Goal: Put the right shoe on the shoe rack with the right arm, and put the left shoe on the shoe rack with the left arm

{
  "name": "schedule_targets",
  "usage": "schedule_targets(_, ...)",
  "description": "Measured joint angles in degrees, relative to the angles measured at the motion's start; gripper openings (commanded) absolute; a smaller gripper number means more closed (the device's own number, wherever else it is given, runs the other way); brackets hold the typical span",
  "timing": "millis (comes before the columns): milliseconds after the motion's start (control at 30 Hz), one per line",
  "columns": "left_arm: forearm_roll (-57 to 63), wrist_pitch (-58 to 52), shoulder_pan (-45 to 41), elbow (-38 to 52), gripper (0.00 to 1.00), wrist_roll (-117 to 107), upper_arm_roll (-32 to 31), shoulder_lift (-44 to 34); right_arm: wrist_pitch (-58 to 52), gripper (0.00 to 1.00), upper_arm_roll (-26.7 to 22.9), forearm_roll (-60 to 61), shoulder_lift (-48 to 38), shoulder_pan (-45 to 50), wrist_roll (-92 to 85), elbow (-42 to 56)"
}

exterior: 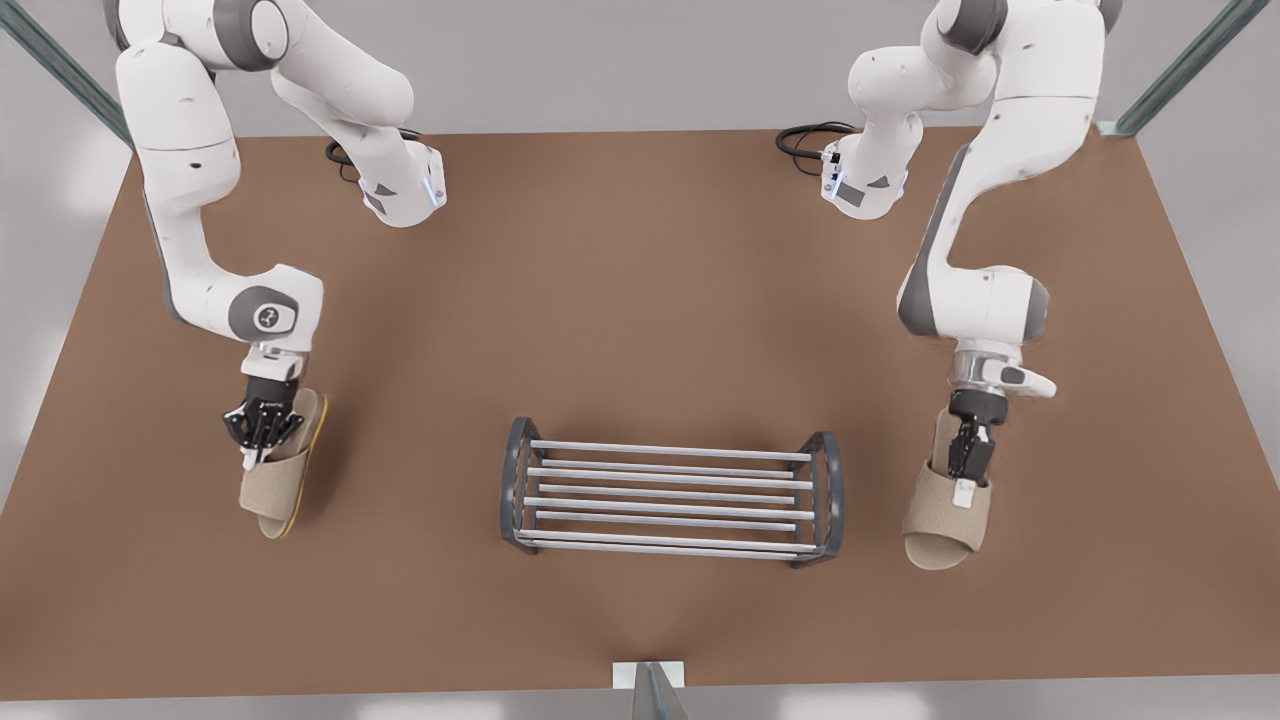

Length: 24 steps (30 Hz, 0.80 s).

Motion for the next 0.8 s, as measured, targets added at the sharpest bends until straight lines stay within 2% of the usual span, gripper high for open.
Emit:
schedule_targets(100, 5.08, 10.07, -3.31, 1.97, 0.23, -8.74, -8.56, -10.26, 5.04, 0.21, 0.0, 0.0, -4.56, 3.85, 0.43, 4.1)
schedule_targets(233, 8.59, 21.68, -14.18, 6.91, 0.24, -18.32, -13.72, -11.16, 13.16, 0.21, -0.4, 0.02, -9.92, 9.82, 0.0, 8.56)
schedule_targets(333, 11.89, 29.05, -24.12, 13.29, 0.24, -24.2, -13.83, -2.09, 18.74, 0.21, -0.49, 1.97, -13.54, 13.2, -2.24, 10.49)
schedule_targets(400, 14.14, 32.44, -21.98, 20.52, 0.24, -27.6, -11.78, 4.68, 21.77, 0.21, -0.35, 2.86, -15.51, 14.91, -4.08, 10.77)
schedule_targets(500, 16.0, 35.8, -18.79, 27.59, 0.24, -32.02, -10.05, 10.42, 25.49, 0.21, -0.07, 3.56, -17.91, 17.27, -7.94, 11.14)
schedule_targets(800, 22.95, 38.2, -21.0, 29.33, 0.24, -41.73, -9.55, 16.82, 30.4, 0.21, 0.09, 4.11, -18.92, 21.8, -23.45, 13.24)
